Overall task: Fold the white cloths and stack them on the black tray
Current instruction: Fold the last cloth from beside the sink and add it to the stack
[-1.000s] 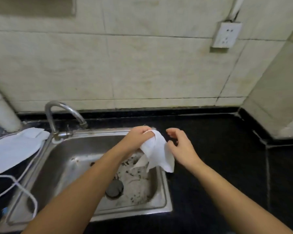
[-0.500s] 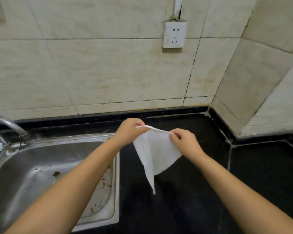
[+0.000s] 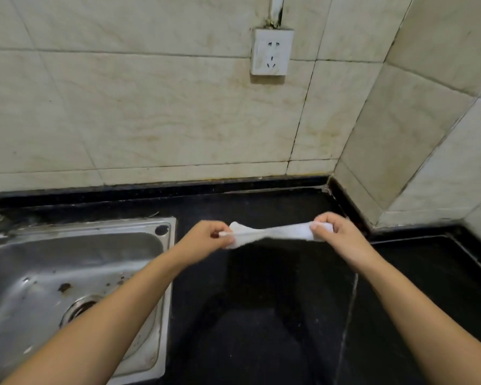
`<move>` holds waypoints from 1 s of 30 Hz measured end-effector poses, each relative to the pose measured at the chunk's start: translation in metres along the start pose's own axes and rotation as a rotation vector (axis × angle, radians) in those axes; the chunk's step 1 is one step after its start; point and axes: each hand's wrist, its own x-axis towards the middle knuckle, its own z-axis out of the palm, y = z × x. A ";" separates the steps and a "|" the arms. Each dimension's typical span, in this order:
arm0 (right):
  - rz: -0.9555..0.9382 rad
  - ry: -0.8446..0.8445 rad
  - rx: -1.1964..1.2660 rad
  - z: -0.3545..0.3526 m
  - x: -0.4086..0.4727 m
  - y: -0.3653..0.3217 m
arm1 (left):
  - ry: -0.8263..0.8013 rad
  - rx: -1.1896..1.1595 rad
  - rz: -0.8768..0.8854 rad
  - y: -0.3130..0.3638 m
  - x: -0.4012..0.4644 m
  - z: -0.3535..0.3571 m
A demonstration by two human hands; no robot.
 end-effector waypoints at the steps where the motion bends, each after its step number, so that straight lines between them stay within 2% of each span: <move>1: 0.032 -0.054 -0.008 0.003 -0.010 0.016 | -0.058 0.020 -0.041 -0.012 -0.005 0.011; 6: 0.277 -0.399 -0.101 0.028 -0.063 0.095 | -0.336 0.154 -0.213 -0.067 -0.043 0.069; 8: 0.363 -0.499 -0.128 0.038 -0.075 0.112 | -0.380 0.158 -0.271 -0.076 -0.053 0.082; 10: 0.390 -0.490 -0.138 0.042 -0.072 0.118 | -0.325 0.133 -0.313 -0.078 -0.052 0.084; 15: 0.359 -0.153 -0.195 0.045 -0.030 0.114 | -0.024 0.129 -0.314 -0.070 -0.012 0.084; 19: 0.407 -0.013 -0.311 0.060 0.004 0.115 | 0.145 0.290 -0.296 -0.073 0.026 0.095; 22: 0.395 0.001 -0.497 0.072 0.014 0.124 | 0.157 0.520 -0.292 -0.086 0.040 0.107; 26: 0.283 -0.008 -0.777 0.082 0.014 0.124 | 0.280 0.543 -0.296 -0.091 0.027 0.118; 30: 0.117 -0.197 -0.737 0.114 0.035 0.092 | 0.334 0.601 -0.305 -0.097 -0.013 0.124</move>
